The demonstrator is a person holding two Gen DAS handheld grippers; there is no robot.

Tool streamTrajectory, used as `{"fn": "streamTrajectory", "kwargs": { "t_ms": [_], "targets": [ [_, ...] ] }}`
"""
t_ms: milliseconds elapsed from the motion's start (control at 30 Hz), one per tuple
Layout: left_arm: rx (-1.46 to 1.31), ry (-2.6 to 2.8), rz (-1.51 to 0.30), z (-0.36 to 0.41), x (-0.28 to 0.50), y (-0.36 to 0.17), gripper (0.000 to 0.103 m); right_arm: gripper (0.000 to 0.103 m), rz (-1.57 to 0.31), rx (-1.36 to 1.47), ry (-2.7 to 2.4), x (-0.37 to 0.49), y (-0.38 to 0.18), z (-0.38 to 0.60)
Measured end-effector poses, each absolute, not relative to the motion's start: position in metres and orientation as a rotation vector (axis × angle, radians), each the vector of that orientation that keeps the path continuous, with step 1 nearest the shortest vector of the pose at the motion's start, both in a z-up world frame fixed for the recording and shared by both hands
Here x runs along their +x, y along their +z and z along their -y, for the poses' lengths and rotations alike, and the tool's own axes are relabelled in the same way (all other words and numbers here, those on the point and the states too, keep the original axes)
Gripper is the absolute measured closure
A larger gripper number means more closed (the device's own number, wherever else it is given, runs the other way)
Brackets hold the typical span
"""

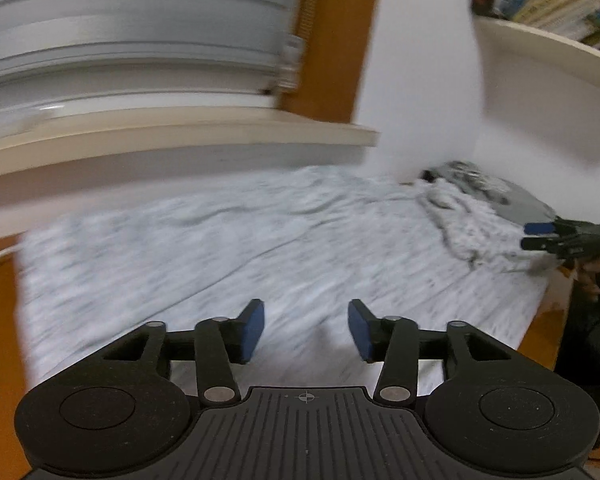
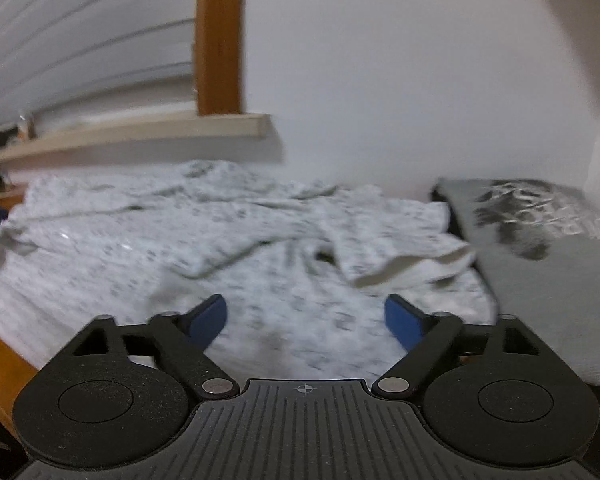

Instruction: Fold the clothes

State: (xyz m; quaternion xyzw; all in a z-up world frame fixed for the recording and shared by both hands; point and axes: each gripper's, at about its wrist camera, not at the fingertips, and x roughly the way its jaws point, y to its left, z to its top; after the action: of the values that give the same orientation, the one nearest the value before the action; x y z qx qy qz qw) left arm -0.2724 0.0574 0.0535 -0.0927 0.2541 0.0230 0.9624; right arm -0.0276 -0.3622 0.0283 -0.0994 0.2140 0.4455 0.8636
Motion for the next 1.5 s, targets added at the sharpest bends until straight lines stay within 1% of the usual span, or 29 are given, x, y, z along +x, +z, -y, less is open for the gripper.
{"fn": "streamTrajectory", "kwargs": {
  "t_ms": [33, 100, 233, 267, 300, 333, 367, 400, 467, 533, 567, 600, 633, 667, 700, 733, 767, 867, 1000, 1033, 1133, 1267, 1500],
  "targets": [
    [-0.183, 0.006, -0.515, -0.051, -0.259, 0.053, 0.047, 0.032, -0.453, -0.207, 0.928, -0.025, 0.028, 0.366],
    [-0.176, -0.059, -0.534, -0.035, -0.234, 0.05, 0.047, 0.037, -0.477, -0.19, 0.932, -0.018, 0.025, 0.373],
    [-0.117, -0.154, -0.553, -0.005, -0.196, 0.04, 0.046, 0.035, -0.53, -0.155, 0.962, -0.002, 0.018, 0.376],
    [-0.107, -0.167, -0.553, -0.001, -0.189, 0.037, 0.046, 0.038, -0.529, -0.152, 0.968, 0.001, 0.018, 0.374],
    [-0.101, -0.167, -0.558, 0.001, -0.185, 0.035, 0.046, 0.046, -0.509, -0.136, 0.96, 0.002, 0.022, 0.375],
    [-0.098, -0.161, -0.558, 0.002, -0.182, 0.033, 0.046, 0.092, -0.49, -0.119, 0.953, 0.004, 0.025, 0.376],
    [-0.095, -0.155, -0.556, 0.002, -0.18, 0.03, 0.046, 0.099, -0.47, -0.102, 0.945, 0.005, 0.029, 0.376],
    [-0.105, -0.153, -0.564, 0.001, -0.178, 0.029, 0.046, 0.101, -0.451, -0.086, 0.938, 0.006, 0.032, 0.377],
    [-0.147, -0.153, -0.565, -0.007, -0.179, 0.027, 0.046, 0.101, -0.416, -0.05, 0.923, 0.009, 0.039, 0.379],
    [-0.171, -0.147, -0.563, -0.013, -0.181, 0.027, 0.044, 0.1, -0.422, -0.036, 0.898, 0.015, 0.038, 0.381],
    [-0.177, -0.146, -0.571, -0.016, -0.183, 0.026, 0.044, 0.096, -0.443, -0.054, 0.888, 0.018, 0.036, 0.379],
    [-0.183, -0.144, -0.578, -0.018, -0.184, 0.024, 0.044, 0.096, -0.46, -0.073, 0.88, 0.021, 0.035, 0.375],
    [-0.19, -0.142, -0.586, -0.02, -0.185, 0.023, 0.044, 0.093, -0.463, -0.097, 0.881, 0.022, 0.036, 0.368],
    [-0.196, -0.14, -0.594, -0.023, -0.187, 0.022, 0.045, 0.082, -0.466, -0.121, 0.881, 0.023, 0.037, 0.361],
    [-0.208, -0.143, -0.597, -0.026, -0.188, 0.023, 0.045, 0.073, -0.469, -0.146, 0.882, 0.023, 0.038, 0.354],
    [-0.222, -0.147, -0.598, -0.03, -0.19, 0.025, 0.045, 0.055, -0.473, -0.17, 0.882, 0.024, 0.039, 0.347],
    [-0.236, -0.146, -0.603, -0.033, -0.192, 0.024, 0.044, 0.047, -0.476, -0.194, 0.882, 0.025, 0.04, 0.341],
    [-0.266, -0.132, -0.612, -0.038, -0.194, 0.022, 0.045, 0.046, -0.485, -0.267, 0.882, 0.027, 0.043, 0.32],
    [-0.24, -0.119, -0.612, -0.034, -0.195, 0.024, 0.044, 0.047, -0.534, -0.385, 0.859, 0.038, 0.038, 0.286],
    [-0.231, -0.116, -0.613, -0.033, -0.195, 0.024, 0.044, 0.05, -0.549, -0.409, 0.852, 0.042, 0.037, 0.279],
    [-0.221, -0.112, -0.614, -0.031, -0.195, 0.023, 0.044, 0.098, -0.549, -0.416, 0.844, 0.051, 0.044, 0.276],
    [-0.207, -0.103, -0.607, -0.029, -0.196, 0.024, 0.044, 0.098, -0.466, -0.375, 0.852, 0.049, 0.08, 0.282],
    [-0.161, -0.102, -0.574, -0.013, -0.187, 0.038, 0.038, 0.098, -0.276, -0.423, 0.888, 0.017, 0.15, 0.274]
  ]
}}
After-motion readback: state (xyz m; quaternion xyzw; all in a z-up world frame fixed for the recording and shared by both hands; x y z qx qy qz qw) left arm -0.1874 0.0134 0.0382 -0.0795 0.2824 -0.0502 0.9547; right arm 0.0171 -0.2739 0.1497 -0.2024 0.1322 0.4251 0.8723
